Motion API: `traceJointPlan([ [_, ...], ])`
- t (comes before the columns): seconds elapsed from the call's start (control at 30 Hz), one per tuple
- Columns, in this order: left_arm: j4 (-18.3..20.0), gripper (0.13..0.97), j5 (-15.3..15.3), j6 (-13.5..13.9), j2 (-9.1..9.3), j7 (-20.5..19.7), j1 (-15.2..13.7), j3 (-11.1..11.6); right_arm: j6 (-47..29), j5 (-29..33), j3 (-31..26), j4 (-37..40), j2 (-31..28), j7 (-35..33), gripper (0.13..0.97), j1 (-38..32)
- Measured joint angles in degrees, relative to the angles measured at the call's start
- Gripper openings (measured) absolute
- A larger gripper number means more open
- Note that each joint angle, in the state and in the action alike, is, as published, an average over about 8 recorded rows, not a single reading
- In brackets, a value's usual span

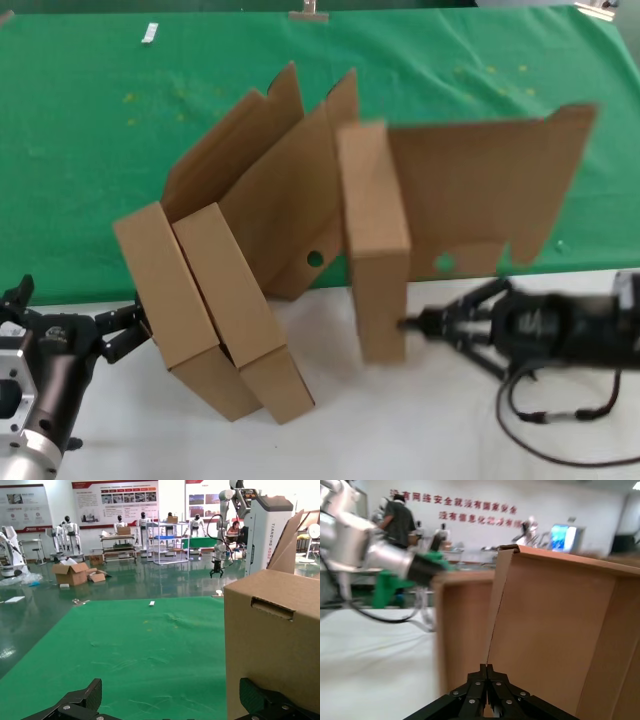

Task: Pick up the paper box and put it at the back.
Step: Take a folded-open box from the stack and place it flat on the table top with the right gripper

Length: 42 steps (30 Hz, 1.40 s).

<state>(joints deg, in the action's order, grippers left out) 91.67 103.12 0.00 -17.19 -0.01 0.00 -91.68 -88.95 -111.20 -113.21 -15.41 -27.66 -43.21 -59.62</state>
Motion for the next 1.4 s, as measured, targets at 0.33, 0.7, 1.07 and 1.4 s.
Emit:
traceJointPlan([
  [0.33,0.0,0.966,0.0,0.0,0.00,0.0,0.0,0.0,16.8,1.8,7.7,-13.6,-3.4,1.4,0.153,0.1],
  [0.7,0.0,0.966,0.0,0.0,0.00,0.0,0.0,0.0,37.2,14.3,4.9,-12.0,-0.5,-7.5,0.153,-6.0],
  [1.07,0.0,0.966,0.0,0.0,0.00,0.0,0.0,0.0,47.4,25.3,-2.3,6.3,7.9,-15.4,0.152,-18.2],
  [1.4,0.0,0.966,0.0,0.0,0.00,0.0,0.0,0.0,53.2,34.0,-9.2,13.9,10.2,-11.5,0.152,-25.6],
])
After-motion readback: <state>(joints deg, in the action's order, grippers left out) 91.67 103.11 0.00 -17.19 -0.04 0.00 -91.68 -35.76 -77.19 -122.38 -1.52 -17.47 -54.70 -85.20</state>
